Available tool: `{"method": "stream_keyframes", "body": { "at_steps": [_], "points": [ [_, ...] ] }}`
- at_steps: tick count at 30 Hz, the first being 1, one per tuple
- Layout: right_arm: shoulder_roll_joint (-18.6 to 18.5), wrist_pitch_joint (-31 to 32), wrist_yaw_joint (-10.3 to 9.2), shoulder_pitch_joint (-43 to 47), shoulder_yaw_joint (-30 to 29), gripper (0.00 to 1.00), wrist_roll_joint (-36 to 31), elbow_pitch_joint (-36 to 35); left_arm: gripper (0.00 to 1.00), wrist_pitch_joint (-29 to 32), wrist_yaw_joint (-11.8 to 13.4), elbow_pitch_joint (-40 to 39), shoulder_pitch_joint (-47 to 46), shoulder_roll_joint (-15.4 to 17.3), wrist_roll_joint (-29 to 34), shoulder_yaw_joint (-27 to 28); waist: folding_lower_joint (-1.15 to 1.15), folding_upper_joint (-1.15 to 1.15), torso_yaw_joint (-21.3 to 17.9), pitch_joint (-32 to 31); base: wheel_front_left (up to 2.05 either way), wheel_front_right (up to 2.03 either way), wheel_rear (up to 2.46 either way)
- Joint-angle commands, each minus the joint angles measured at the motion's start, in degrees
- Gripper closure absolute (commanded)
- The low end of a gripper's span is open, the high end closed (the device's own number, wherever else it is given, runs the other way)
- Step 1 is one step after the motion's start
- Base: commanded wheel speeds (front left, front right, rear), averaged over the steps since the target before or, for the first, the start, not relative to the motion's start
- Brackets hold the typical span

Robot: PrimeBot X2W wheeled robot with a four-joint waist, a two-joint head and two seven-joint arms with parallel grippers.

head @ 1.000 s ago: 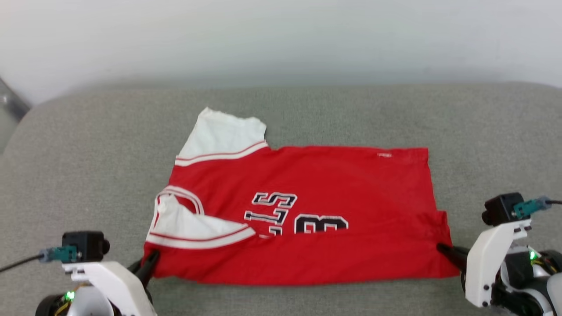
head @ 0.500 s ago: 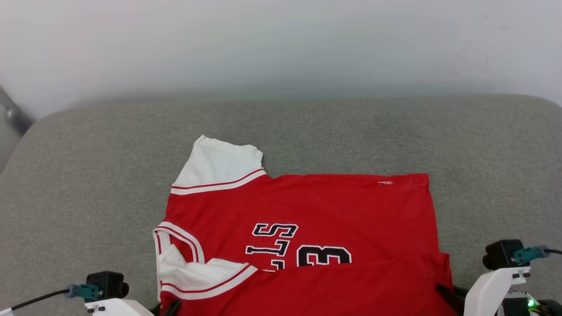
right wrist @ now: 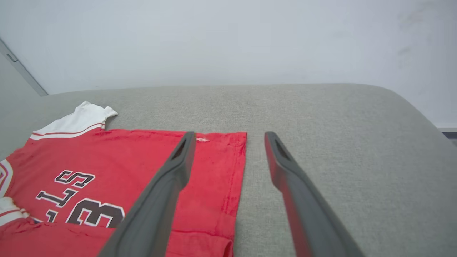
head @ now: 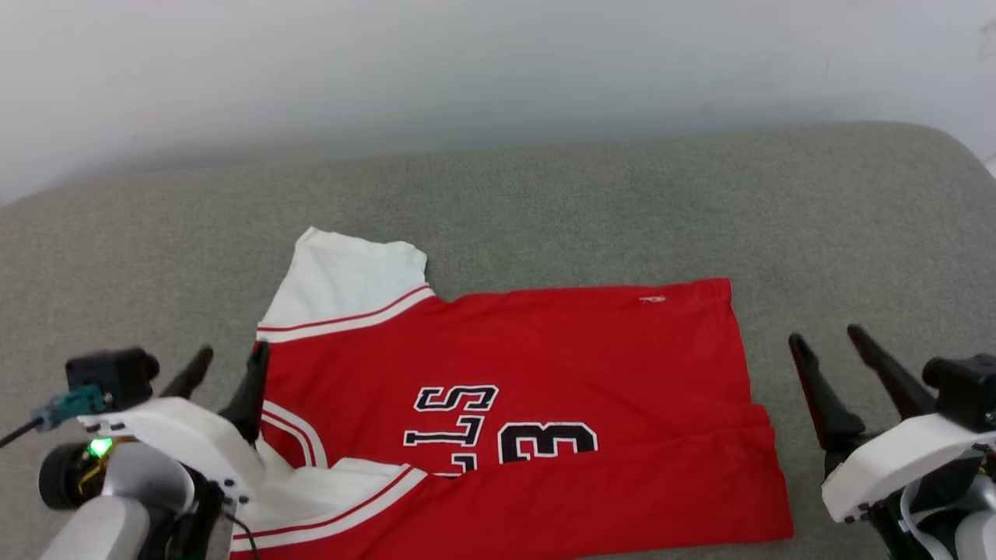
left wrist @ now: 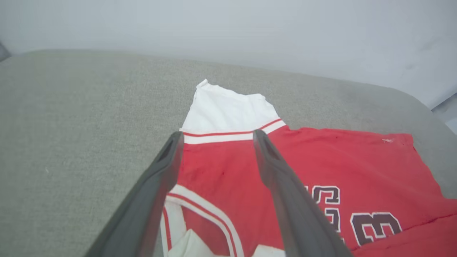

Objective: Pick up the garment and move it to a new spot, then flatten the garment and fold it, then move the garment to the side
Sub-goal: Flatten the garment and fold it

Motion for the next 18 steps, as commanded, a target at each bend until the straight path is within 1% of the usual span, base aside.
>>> {"method": "stream_keyframes", "body": {
  "at_steps": [1,6,9,11,13,15,18],
  "points": [
    [1.1,-2.9,-0.02,-2.0,-0.8,0.0,-1.5,-1.3,0.0,-1.9,0.4,0.0,-3.3,-0.4,1.4,0.7,0.0,0.0,-1.2,3.3,0.0,0.0,0.0],
    [3.6,-8.6,-0.02,-5.6,-2.3,0.0,-4.9,-4.2,0.0,-5.8,0.8,1.6,-12.2,-1.0,4.6,2.0,0.0,0.0,-2.7,9.9,0.0,0.0,0.0],
    [4.7,-10.3,-0.02,-7.7,-2.4,0.0,-6.1,-5.4,0.0,-5.8,0.0,3.4,-17.6,-0.8,5.1,2.3,0.0,0.0,-3.5,14.0,0.0,0.0,0.0],
    [5.5,-10.8,-0.02,-8.9,-2.5,0.0,-6.8,-6.0,0.0,-4.9,-1.2,5.3,-21.2,-0.2,4.8,2.3,0.0,0.0,-4.0,16.3,0.0,0.0,0.0],
    [6.0,-11.1,-0.02,-9.9,-2.5,0.0,-7.2,-6.3,0.0,-3.3,-3.0,6.9,-24.9,0.3,4.0,2.2,0.0,0.0,-4.5,18.4,0.0,0.0,0.0],
    [6.5,-11.1,-0.02,-10.8,-2.6,0.0,-7.5,-6.5,0.0,-0.6,-5.0,8.9,-28.7,1.4,2.8,2.1,0.0,0.0,-5.0,20.3,0.0,0.0,0.0],
    [7.2,-11.1,-0.02,-11.7,-2.7,0.0,-7.6,-6.7,0.0,5.0,-8.2,11.7,-34.0,3.4,0.9,1.4,0.0,0.0,-5.5,22.5,0.0,0.0,0.0]
  ]
}}
